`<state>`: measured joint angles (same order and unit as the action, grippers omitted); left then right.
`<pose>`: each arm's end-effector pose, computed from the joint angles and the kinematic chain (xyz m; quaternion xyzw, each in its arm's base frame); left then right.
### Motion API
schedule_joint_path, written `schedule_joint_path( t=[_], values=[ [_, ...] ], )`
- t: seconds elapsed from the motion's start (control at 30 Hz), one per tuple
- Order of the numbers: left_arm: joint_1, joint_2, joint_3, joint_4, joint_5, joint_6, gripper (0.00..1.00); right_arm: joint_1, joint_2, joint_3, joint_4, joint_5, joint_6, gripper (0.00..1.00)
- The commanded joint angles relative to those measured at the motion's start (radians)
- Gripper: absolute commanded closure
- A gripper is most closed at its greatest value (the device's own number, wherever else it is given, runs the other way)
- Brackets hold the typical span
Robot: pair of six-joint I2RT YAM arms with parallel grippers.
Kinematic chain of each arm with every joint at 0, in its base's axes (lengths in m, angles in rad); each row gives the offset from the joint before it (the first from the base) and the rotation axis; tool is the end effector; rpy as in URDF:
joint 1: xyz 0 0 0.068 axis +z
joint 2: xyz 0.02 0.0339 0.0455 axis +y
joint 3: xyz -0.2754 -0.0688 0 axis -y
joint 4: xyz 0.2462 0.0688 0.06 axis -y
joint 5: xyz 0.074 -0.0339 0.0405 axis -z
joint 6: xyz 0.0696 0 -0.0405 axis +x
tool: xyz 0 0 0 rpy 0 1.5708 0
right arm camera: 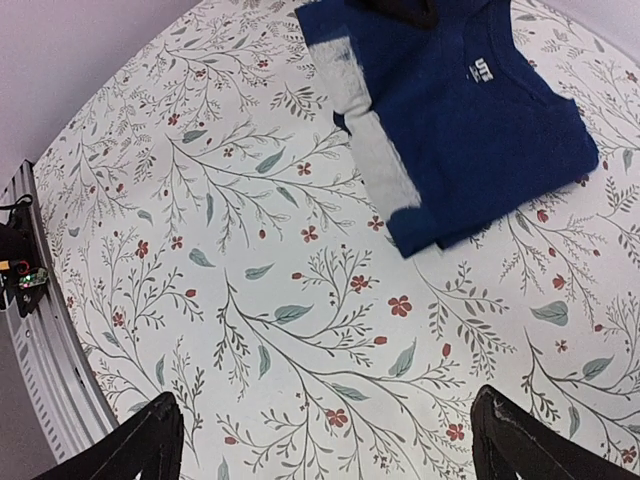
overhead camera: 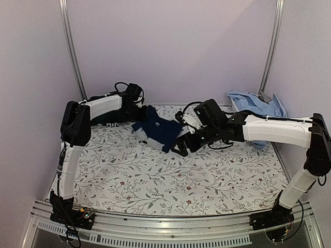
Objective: Fold and stack the mixed laundry pile
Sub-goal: Place the square-folded T-shirt at the corner of the board.
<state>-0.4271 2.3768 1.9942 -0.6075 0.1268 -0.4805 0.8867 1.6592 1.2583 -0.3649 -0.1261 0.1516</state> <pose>0.4951 -0.2350 0.1483 -0.0074 0.9564 -0.1798 0.2302 0.2444 0.3136 0.2478 -0.3530 0.8481 0.2443 0.3107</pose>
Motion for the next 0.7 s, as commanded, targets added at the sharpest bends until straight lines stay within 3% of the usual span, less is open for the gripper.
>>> schedule_joint_path(
  t=[0.0,0.17,0.67],
  values=[
    [0.03,0.09,0.228,-0.119,-0.139,0.163,1.0,-0.028,-0.051,-0.058,0.004,-0.011,0.05,0.01],
    [0.057,0.151,0.405,-0.152,-0.192,0.231,1.0,-0.034,-0.051,-0.06,-0.002,-0.024,0.051,0.01],
    [0.093,0.003,0.426,-0.129,-0.29,0.425,1.0,-0.041,0.038,0.01,0.011,-0.048,0.023,0.01]
  ],
)
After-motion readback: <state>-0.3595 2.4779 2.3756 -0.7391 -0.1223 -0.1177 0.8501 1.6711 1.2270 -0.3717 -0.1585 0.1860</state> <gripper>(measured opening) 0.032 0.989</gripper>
